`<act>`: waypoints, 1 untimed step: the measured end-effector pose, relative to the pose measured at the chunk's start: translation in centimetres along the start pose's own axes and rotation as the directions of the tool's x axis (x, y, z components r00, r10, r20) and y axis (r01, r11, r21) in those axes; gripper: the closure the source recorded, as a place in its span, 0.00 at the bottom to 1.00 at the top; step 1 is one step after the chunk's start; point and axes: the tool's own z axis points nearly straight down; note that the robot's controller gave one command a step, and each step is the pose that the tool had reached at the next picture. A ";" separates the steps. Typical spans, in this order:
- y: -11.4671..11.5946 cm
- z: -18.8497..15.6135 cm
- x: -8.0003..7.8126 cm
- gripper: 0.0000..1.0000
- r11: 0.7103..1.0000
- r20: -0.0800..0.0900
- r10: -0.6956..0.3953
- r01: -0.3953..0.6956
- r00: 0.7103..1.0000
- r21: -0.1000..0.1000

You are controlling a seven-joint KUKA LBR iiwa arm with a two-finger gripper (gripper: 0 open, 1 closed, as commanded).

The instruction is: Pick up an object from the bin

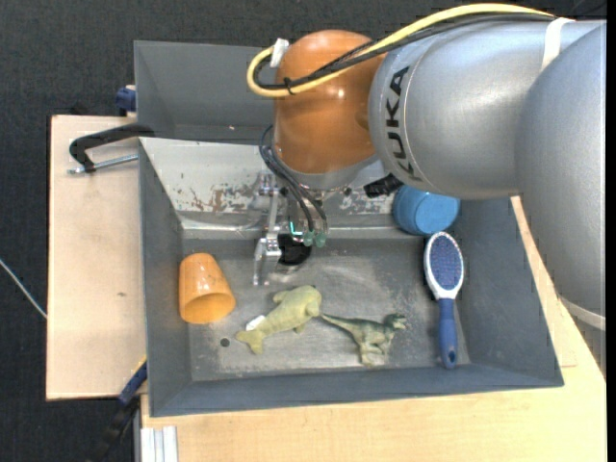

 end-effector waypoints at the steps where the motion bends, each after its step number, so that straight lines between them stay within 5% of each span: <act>1: -6.7 11.6 7.5 0.00 0.983 0.007 -0.182 0.182 0.983 0.000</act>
Offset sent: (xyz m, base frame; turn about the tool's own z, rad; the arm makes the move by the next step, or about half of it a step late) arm -0.0765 -0.0665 -0.1161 -0.1842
